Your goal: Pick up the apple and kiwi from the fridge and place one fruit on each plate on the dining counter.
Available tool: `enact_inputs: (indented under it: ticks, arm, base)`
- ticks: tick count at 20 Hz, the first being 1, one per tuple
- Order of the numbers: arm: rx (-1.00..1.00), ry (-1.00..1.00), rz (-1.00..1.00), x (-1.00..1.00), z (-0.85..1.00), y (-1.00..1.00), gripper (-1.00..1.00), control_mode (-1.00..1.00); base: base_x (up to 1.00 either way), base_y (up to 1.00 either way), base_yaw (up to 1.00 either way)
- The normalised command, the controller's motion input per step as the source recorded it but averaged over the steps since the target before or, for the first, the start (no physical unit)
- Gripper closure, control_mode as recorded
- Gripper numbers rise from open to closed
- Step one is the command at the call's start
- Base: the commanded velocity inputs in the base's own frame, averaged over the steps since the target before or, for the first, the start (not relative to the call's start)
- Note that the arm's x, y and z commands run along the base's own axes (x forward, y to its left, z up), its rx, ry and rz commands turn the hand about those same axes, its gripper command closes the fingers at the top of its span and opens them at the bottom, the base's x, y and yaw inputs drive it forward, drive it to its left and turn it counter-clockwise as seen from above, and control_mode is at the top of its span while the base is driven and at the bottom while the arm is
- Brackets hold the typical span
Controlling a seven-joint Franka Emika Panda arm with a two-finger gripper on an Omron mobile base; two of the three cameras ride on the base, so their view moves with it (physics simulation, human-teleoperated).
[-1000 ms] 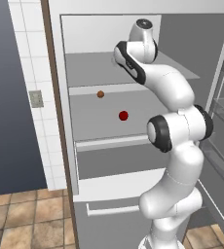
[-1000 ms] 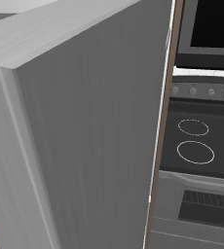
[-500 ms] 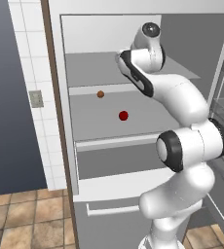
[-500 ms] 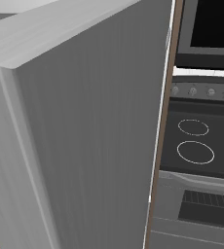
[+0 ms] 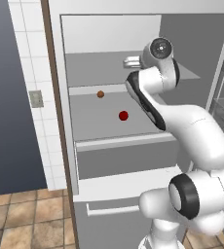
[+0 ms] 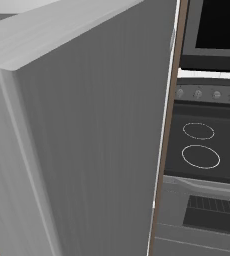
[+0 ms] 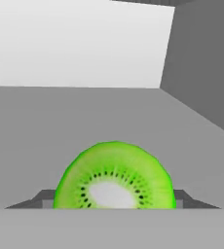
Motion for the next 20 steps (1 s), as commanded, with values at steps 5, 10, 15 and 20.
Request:
enact_inputs:
  ticks: [5, 10, 15, 20]
  arm:
    - [0.04, 0.18, -0.04, -1.00, 0.27, -0.06, 1.00, -1.00]
    - [0.04, 0.31, -0.01, -1.00, 0.04, -0.01, 1.00, -1.00]
    - [0.08, 0.33, 0.00, -0.97, -0.04, 0.00, 1.00, -1.00]
    - [0.08, 0.39, 0.00, -0.78, -0.18, 0.00, 1.00, -1.00]
  base:
    - [0.00, 0.00, 0.00]
    - [0.00, 0.00, 0.00]
    - [0.00, 0.00, 0.00]
    - [0.00, 0.00, 0.00]
